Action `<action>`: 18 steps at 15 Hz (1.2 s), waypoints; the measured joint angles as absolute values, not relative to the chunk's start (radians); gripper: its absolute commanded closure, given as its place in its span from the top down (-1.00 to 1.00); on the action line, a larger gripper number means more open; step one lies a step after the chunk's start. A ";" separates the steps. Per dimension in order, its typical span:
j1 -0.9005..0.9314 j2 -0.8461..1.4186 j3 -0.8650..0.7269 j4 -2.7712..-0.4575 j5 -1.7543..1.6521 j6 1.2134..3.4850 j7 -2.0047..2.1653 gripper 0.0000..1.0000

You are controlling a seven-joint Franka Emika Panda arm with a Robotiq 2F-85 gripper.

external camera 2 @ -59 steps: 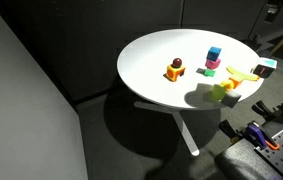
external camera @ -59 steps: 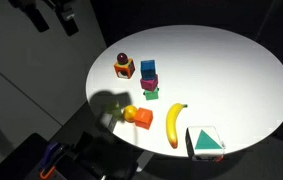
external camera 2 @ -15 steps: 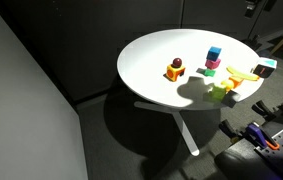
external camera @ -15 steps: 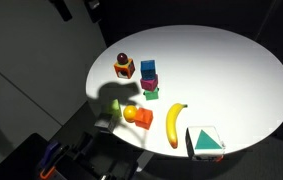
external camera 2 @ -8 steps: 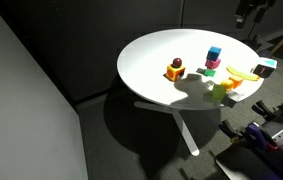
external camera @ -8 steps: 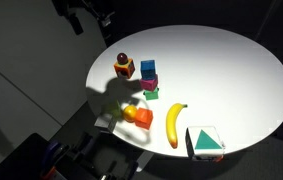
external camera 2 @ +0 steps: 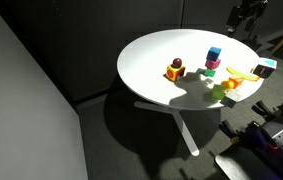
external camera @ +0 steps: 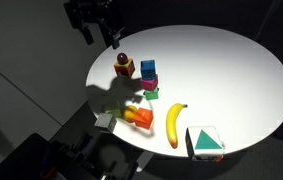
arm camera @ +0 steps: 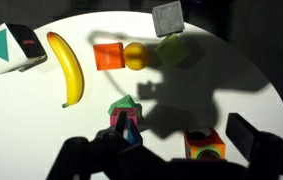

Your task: Put the green block on the blue block

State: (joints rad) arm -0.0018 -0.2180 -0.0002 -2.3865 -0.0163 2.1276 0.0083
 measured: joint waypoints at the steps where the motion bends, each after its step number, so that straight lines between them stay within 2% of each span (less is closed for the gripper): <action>1: -0.002 -0.208 0.000 -2.387 -0.016 2.136 0.008 1.00; 18: -0.002 -0.158 -0.003 -2.389 -0.016 2.154 0.005 1.00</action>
State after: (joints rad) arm -0.0019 -0.1582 -0.0030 -2.3893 -0.0163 2.1535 0.0053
